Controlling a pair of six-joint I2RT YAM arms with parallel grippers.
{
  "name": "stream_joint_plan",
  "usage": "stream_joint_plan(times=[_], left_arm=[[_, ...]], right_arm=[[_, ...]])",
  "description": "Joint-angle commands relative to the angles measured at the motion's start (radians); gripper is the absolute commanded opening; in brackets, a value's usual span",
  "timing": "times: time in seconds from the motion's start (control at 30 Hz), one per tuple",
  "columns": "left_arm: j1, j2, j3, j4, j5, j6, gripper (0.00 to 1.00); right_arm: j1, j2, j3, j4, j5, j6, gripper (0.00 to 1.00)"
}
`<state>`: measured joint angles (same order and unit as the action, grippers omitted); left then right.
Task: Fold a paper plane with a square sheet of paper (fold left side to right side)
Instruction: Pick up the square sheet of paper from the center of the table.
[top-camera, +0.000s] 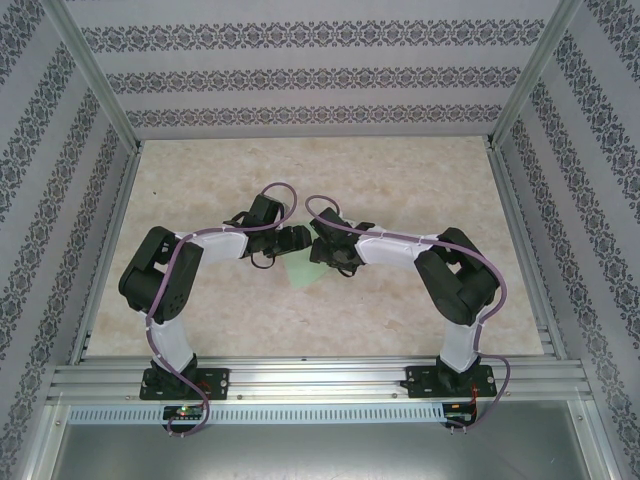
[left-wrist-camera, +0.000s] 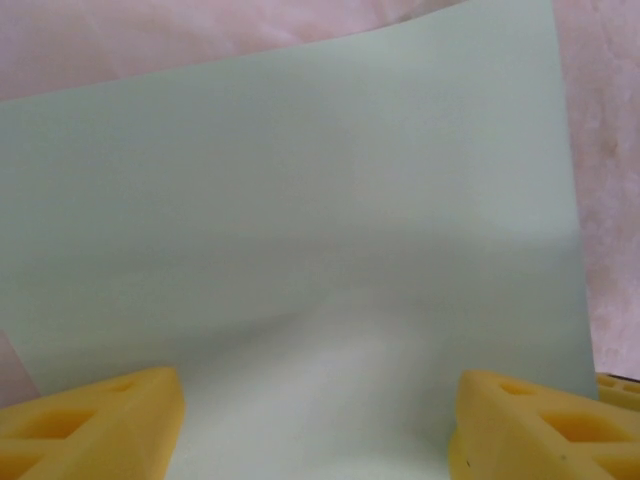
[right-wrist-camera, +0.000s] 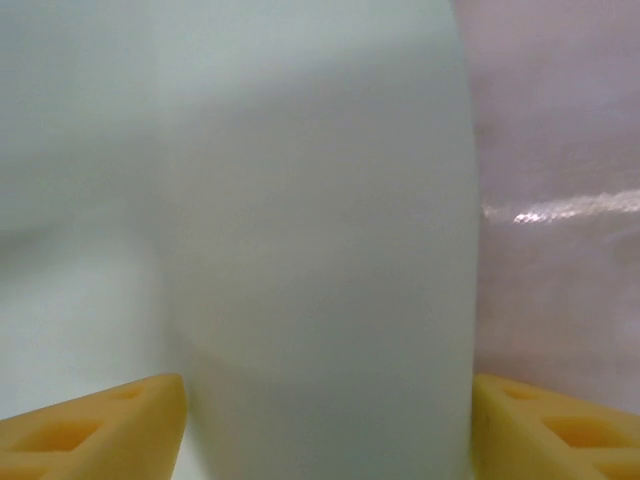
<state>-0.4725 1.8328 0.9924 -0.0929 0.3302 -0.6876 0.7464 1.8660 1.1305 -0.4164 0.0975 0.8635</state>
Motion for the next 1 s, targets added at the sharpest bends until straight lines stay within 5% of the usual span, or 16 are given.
stream_joint_plan(times=[0.0, 0.4, 0.67, 0.97], left_arm=[[-0.017, 0.047, -0.041, -0.033, 0.006, -0.017, 0.74], [0.014, -0.205, -0.092, -0.045, 0.035, -0.001, 0.81], [0.04, -0.445, -0.213, -0.009, 0.078, -0.064, 0.86], [0.041, -0.655, -0.335, 0.27, 0.221, -0.274, 0.97]], right_arm=[[0.016, -0.004, 0.003, 0.095, -0.111, -0.013, 0.62], [-0.087, -0.194, -0.258, 0.45, -0.31, -0.012, 0.21], [-0.202, -0.343, -0.46, 0.805, -0.535, 0.075, 0.18], [-0.356, -0.612, -0.557, 1.005, -0.719, 0.166, 0.17]])
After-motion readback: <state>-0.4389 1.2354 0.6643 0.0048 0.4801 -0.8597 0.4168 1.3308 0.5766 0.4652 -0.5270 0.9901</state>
